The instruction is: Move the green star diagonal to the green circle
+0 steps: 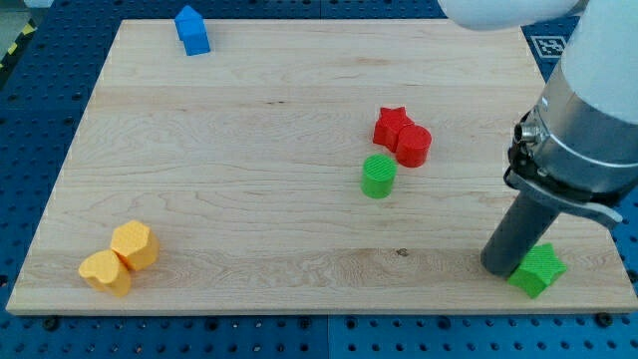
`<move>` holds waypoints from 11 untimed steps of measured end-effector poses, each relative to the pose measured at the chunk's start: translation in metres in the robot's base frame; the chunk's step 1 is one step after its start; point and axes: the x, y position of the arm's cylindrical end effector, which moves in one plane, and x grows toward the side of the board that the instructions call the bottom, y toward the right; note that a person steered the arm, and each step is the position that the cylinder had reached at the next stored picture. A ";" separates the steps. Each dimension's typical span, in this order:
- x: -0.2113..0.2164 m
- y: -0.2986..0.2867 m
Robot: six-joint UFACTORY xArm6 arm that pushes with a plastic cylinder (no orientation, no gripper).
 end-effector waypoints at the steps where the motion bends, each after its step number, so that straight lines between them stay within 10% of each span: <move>1: 0.017 -0.012; 8: 0.023 0.056; 11: -0.002 -0.012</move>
